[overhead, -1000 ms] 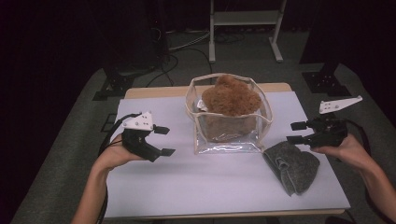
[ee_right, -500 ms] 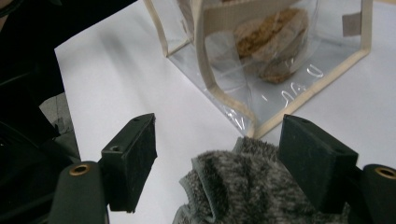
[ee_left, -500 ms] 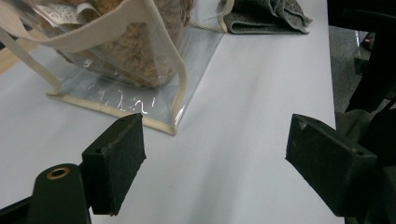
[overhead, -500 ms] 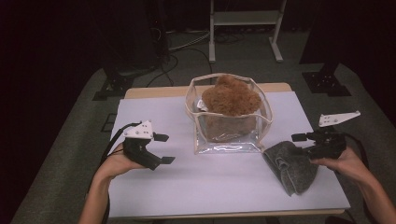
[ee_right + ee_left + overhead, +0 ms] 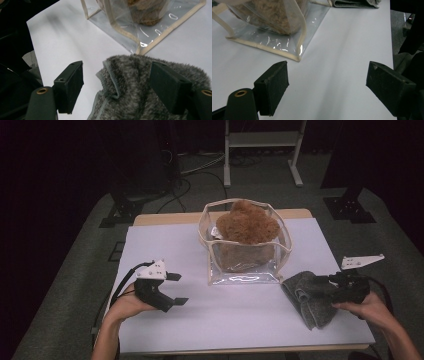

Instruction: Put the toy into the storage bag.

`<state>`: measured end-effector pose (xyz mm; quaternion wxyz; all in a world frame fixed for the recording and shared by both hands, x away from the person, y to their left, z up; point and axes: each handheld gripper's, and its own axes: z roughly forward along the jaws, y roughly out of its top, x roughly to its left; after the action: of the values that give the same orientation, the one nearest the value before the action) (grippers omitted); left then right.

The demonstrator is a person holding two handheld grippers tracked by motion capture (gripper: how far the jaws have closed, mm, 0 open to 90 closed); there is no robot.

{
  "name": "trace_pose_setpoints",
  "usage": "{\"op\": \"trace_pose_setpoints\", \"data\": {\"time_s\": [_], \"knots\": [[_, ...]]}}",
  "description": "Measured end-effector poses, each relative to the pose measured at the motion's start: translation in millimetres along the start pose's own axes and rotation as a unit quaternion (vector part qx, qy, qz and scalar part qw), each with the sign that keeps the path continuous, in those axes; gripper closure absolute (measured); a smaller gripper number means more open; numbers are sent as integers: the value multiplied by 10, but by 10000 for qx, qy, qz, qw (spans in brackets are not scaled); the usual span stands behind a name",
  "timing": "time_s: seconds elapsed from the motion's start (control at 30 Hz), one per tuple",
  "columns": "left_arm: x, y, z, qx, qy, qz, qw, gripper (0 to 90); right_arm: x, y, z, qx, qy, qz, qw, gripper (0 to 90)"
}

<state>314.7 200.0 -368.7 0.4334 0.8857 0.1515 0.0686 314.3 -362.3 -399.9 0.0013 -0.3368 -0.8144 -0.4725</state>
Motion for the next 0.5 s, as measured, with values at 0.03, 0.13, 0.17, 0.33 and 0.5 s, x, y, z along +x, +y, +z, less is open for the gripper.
{"op": "trace_pose_setpoints", "data": {"time_s": [0.03, 0.13, 0.17, 0.33, 0.5], "knots": [[-7, -9, 8, -13, 5, -5, 10000, 162, 4, -18, 2, -7, -1, 11, 10000, 262], [-31, -38, 31, -55, -16, -37, 10000, 162, 14, -75, 4, -50, 16, 35, 10000, 262], [-36, -43, 39, -70, -11, -45, 10000, 162, 19, -98, 3, -39, 11, 49, 10000, 262], [-80, -64, 83, 1, 9, -32, 10000, 161, 54, -187, -7, -111, -12, 49, 9999, 256], [-93, -86, 84, -19, 40, -62, 10000, 152, 117, -275, -5, -224, -48, -4, 9997, 253]]}}
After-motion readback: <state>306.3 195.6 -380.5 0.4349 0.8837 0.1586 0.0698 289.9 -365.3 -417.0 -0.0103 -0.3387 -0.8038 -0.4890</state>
